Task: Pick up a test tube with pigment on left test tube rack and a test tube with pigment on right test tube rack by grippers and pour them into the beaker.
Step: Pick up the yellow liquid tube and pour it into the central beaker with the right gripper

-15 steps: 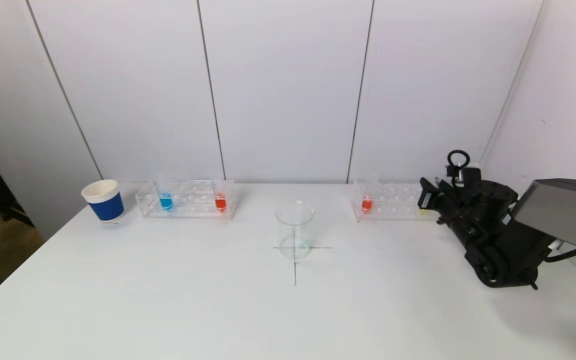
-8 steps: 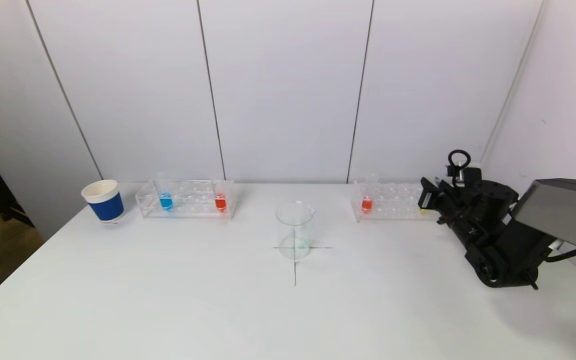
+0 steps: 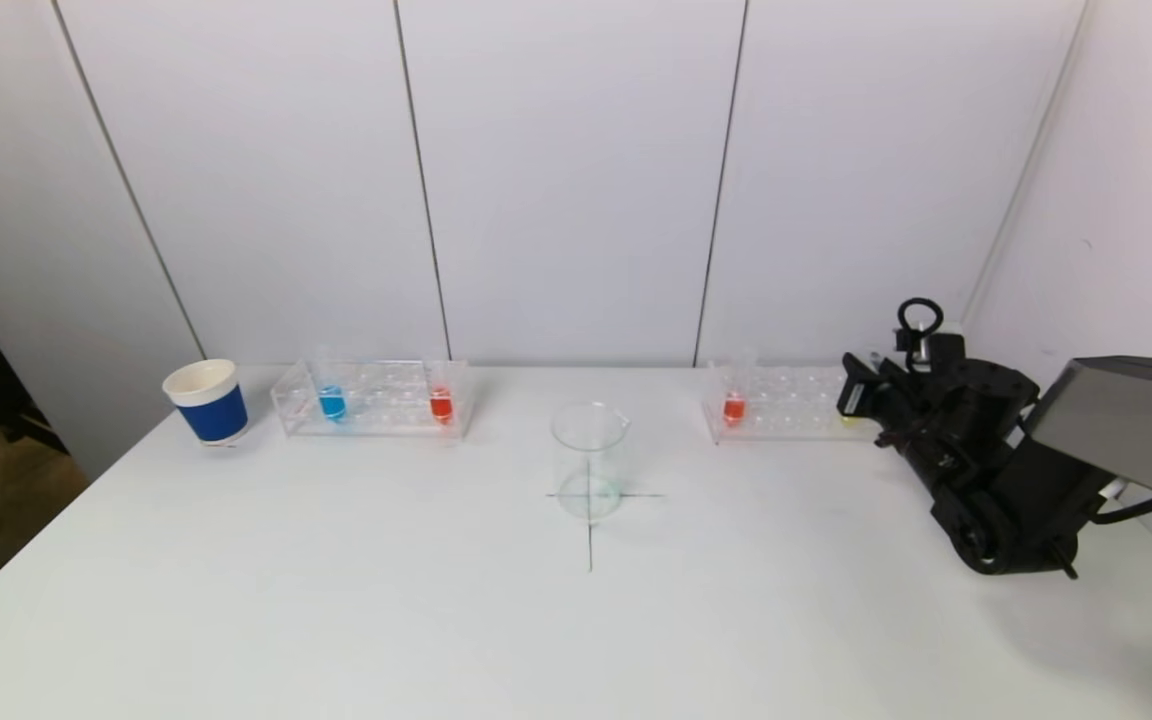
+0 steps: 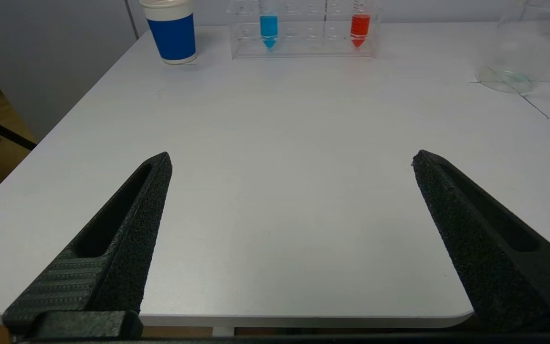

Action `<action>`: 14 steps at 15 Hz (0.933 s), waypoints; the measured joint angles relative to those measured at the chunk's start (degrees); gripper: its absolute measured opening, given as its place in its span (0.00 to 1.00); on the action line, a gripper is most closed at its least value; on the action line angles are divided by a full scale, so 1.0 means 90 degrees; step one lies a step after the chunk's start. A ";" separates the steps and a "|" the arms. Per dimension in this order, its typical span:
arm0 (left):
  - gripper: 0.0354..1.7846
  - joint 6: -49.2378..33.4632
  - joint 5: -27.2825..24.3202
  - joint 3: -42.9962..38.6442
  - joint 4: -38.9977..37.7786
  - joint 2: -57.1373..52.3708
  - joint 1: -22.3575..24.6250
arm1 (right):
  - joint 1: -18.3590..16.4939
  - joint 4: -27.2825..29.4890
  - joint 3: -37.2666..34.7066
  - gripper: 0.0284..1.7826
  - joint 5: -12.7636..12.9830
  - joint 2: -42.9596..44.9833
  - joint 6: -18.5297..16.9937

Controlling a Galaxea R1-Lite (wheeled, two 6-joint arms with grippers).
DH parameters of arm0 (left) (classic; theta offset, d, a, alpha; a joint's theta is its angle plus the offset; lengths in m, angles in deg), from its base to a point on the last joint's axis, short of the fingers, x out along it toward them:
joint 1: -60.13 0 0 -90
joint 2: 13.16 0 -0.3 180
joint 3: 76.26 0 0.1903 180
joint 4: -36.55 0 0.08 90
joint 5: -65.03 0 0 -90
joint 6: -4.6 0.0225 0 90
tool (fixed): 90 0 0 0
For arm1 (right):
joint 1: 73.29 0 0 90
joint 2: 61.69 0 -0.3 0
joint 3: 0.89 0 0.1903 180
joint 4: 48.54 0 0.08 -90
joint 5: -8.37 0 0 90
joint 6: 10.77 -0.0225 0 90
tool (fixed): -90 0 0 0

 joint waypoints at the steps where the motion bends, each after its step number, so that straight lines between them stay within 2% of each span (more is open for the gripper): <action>1: 0.99 0.0000 0.0000 0.0000 0.0000 0.0000 0.0000 | 0.0000 -0.0024 -0.0008 0.25 0.0009 0.0015 0.0003; 14: 0.99 0.0000 0.0000 0.0000 0.0000 0.0000 0.0001 | 0.0042 0.0014 -0.0051 0.25 0.0016 0.0513 0.0051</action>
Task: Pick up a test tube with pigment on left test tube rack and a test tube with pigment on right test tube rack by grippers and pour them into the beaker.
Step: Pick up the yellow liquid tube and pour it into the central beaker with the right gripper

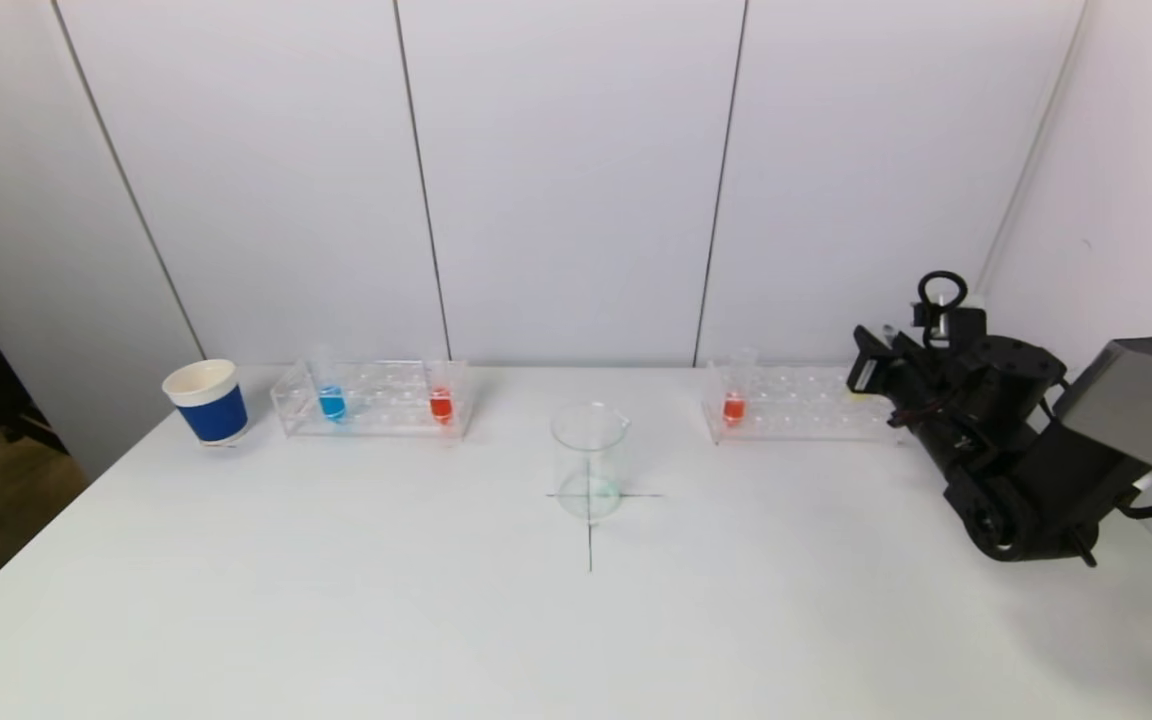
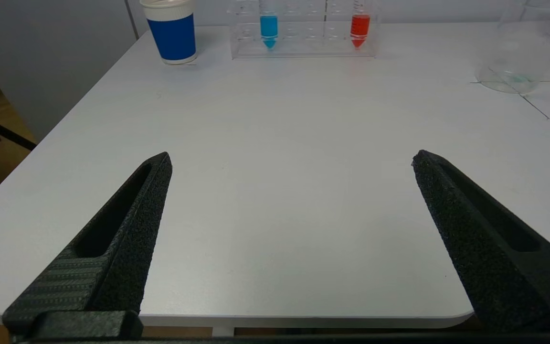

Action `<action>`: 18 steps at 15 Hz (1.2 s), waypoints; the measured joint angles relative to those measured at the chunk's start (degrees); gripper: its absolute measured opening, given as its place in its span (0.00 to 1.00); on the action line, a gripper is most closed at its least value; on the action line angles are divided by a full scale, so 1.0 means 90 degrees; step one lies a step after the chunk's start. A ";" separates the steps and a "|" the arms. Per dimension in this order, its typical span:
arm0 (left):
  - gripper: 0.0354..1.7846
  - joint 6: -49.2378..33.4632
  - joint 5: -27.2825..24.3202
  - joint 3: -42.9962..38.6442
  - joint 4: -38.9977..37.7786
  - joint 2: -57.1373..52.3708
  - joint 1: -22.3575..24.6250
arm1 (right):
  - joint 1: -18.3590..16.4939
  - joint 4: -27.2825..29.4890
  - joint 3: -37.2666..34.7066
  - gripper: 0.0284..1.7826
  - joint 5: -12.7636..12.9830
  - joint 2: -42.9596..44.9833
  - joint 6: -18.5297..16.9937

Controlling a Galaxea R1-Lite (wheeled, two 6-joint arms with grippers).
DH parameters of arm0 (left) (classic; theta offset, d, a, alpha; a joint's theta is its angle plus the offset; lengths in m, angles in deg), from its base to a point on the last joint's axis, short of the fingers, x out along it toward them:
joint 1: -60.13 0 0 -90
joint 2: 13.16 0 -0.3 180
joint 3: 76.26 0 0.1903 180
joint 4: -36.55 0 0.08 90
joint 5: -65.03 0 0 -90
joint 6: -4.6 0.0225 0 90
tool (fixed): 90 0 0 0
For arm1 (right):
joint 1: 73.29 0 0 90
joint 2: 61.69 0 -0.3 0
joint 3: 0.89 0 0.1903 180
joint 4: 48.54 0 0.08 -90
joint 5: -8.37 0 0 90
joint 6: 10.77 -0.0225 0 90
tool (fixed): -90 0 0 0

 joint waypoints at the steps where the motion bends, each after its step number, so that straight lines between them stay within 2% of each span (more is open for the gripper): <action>1: 0.99 -0.0003 0.0000 0.0000 0.0000 0.0000 0.0000 | 0.0003 0.0000 -0.0005 0.25 0.0008 0.0041 0.0007; 14: 0.99 0.0000 0.0000 0.0000 0.0000 0.0000 -0.0001 | 0.0012 -0.0004 -0.0068 0.25 0.0011 0.0516 0.0049; 18: 0.99 0.0000 0.0000 0.0000 0.0000 0.0000 -0.0001 | 0.0077 0.0098 -0.0085 0.25 -0.0016 0.0917 0.0223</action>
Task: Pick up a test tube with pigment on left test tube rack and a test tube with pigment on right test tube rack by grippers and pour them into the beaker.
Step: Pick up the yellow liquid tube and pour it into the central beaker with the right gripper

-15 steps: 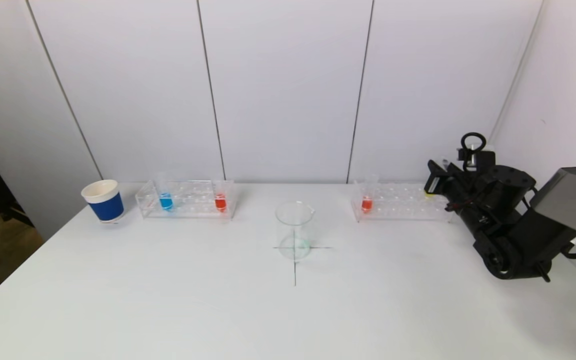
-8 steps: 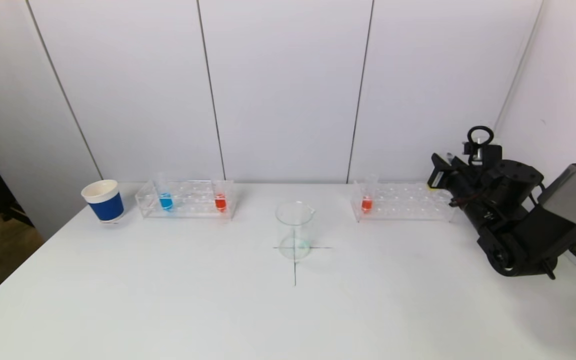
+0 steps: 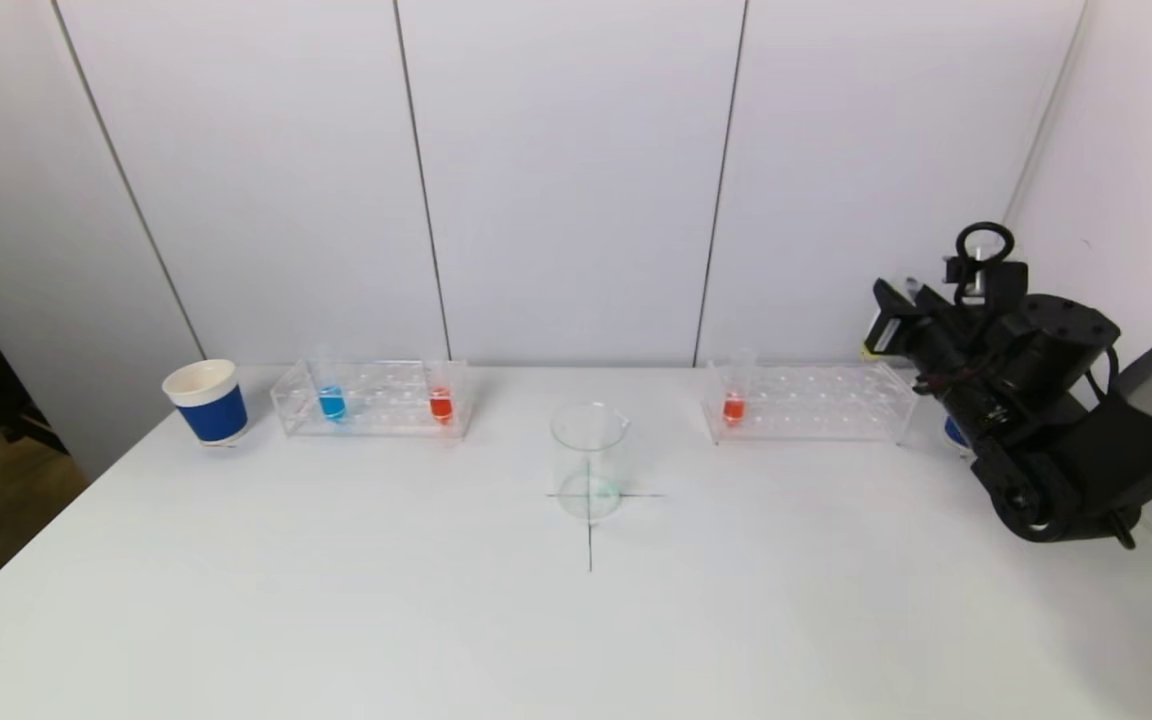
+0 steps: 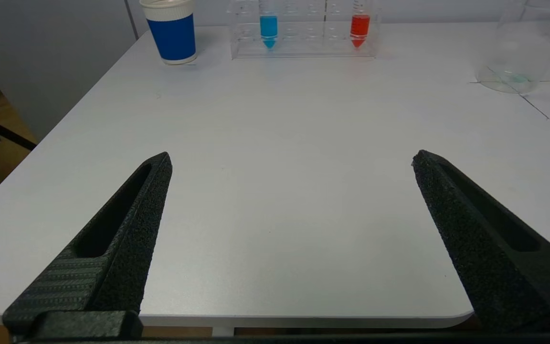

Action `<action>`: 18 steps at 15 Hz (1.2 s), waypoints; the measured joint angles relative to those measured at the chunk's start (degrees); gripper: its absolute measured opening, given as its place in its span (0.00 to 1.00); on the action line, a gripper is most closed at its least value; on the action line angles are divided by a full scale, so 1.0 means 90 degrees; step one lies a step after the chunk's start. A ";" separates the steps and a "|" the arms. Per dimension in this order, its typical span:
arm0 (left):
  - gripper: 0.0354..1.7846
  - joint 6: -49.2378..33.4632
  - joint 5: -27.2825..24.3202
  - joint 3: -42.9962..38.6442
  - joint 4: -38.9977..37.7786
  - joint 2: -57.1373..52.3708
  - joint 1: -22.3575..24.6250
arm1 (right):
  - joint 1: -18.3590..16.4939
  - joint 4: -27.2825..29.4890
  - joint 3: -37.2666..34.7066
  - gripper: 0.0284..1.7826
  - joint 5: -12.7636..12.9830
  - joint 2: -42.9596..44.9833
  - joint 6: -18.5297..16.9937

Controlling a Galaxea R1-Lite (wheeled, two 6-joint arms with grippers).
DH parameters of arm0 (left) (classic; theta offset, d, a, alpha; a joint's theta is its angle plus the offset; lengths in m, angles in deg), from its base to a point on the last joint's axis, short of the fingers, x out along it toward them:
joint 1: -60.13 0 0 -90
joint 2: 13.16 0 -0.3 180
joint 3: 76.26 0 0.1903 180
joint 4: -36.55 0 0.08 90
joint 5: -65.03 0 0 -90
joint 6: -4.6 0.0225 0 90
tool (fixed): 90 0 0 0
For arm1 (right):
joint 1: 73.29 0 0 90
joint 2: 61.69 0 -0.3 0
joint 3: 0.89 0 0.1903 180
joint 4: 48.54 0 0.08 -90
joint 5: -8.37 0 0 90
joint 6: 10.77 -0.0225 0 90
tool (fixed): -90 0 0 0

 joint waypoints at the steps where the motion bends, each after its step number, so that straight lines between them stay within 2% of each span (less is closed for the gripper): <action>1: 0.99 0.0000 0.0003 0.0000 0.0000 0.0000 0.0000 | 0.0015 0.0083 0.0008 0.25 -0.0022 0.0125 0.0093; 5: 0.99 -0.0003 0.0003 0.0000 0.0000 0.0000 0.0000 | 0.0027 0.0863 0.0064 0.25 -0.0251 0.0882 0.0305; 9: 0.99 -0.0003 0.0003 0.0000 0.0000 0.0000 0.0000 | 0.0022 0.2499 0.0275 0.25 -0.0813 0.1827 0.0345; 11: 0.99 0.0000 0.0000 0.0000 0.0000 0.0000 0.0001 | 0.0054 0.3216 0.0435 0.25 -0.1181 0.2181 0.0446; 12: 0.99 0.0000 0.0000 0.0000 0.0000 0.0000 0.0001 | 0.0098 0.3473 0.0547 0.25 -0.1239 0.2309 0.0479; 15: 0.99 -0.0003 -0.0003 0.0000 0.0000 0.0000 0.0001 | 0.0248 0.3669 0.0749 0.25 -0.1319 0.2563 0.0894; 18: 0.99 0.0001 0.0000 0.0000 0.0000 0.0000 0.0000 | 0.0588 0.4043 0.0784 0.25 -0.1472 0.2830 0.1375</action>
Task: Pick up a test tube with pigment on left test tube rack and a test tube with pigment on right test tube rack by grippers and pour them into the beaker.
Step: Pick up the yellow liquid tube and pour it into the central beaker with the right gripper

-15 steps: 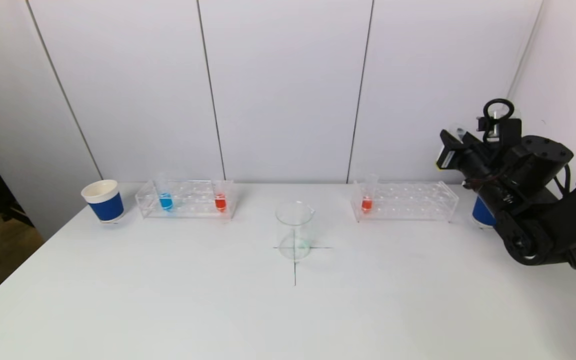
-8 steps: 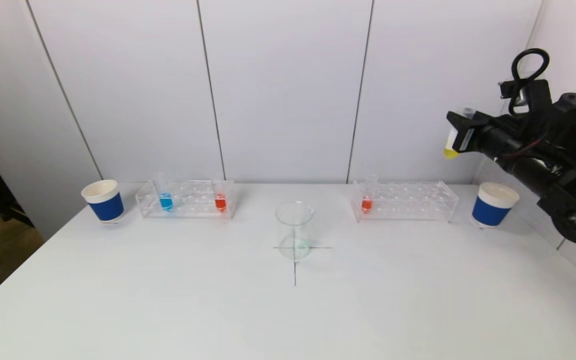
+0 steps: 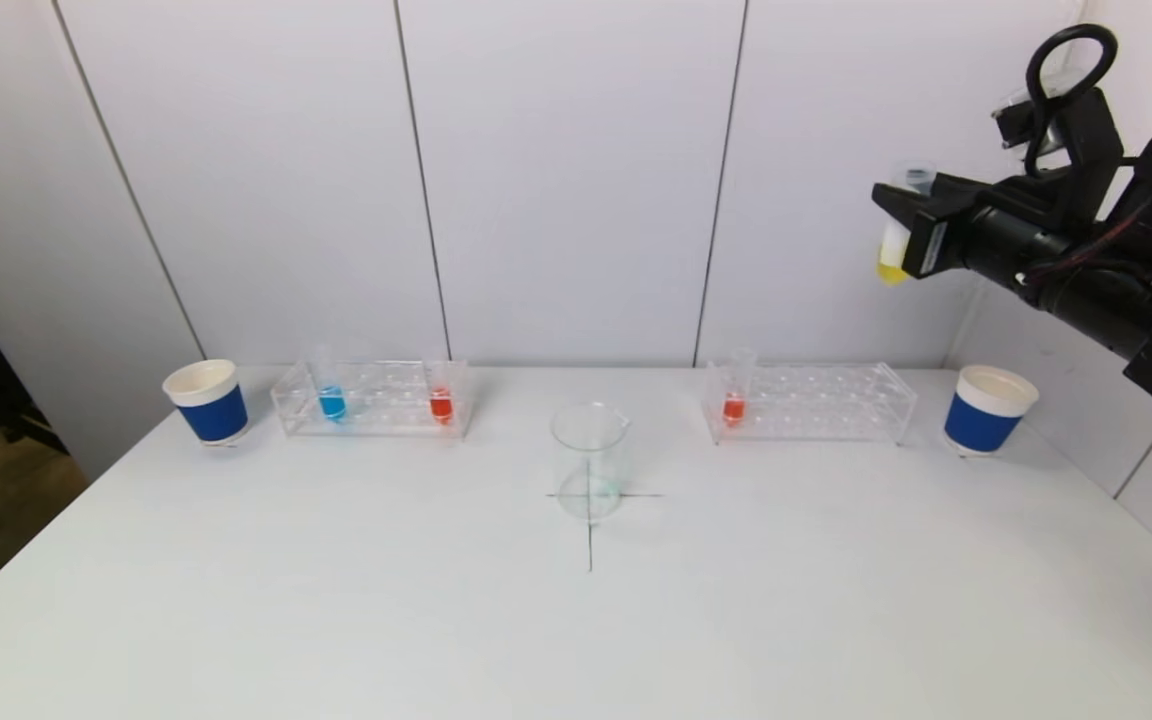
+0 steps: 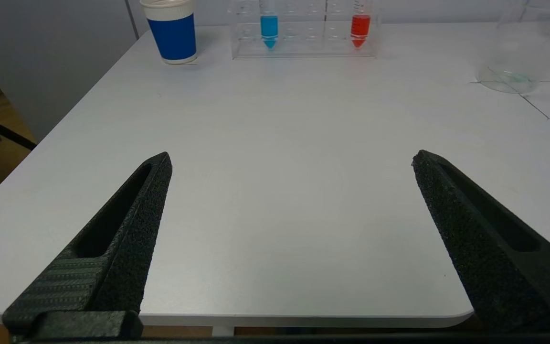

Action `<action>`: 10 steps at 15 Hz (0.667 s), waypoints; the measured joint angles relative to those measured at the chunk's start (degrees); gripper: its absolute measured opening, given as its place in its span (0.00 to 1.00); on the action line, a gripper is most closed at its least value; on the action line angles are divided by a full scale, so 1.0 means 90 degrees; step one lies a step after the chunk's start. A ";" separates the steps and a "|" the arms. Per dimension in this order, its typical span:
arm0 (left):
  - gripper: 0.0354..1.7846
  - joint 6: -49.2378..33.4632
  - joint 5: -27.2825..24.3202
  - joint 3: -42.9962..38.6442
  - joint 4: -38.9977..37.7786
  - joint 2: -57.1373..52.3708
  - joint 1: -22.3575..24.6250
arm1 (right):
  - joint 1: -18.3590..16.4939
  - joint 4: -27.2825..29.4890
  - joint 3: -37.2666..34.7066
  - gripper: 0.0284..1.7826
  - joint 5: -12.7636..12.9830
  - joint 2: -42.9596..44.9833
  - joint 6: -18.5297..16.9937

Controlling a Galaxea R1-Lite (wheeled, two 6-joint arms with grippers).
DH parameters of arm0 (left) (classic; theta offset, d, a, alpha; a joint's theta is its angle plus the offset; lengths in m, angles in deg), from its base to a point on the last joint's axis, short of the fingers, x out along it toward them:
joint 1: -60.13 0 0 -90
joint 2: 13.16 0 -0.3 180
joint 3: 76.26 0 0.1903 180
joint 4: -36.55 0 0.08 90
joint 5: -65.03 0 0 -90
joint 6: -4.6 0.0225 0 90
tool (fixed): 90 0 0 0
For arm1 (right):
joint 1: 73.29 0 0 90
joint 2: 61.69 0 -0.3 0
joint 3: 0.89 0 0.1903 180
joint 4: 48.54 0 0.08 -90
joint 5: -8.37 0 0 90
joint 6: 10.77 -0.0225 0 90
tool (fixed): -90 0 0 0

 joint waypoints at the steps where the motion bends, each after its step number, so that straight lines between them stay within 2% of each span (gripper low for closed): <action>1: 0.99 -0.0001 0.0000 0.0000 0.0000 0.0000 0.0000 | 0.0114 0.0115 0.0003 0.25 -0.0011 0.0065 0.0134; 6: 0.99 -0.0004 0.0000 0.0000 0.0000 0.0000 0.0000 | 0.1035 0.0214 0.0015 0.25 0.0000 0.0218 0.0763; 10: 0.99 -0.0004 0.0000 0.0000 0.0000 0.0000 0.0000 | 0.1718 0.0214 0.0023 0.25 0.0074 0.0080 0.1062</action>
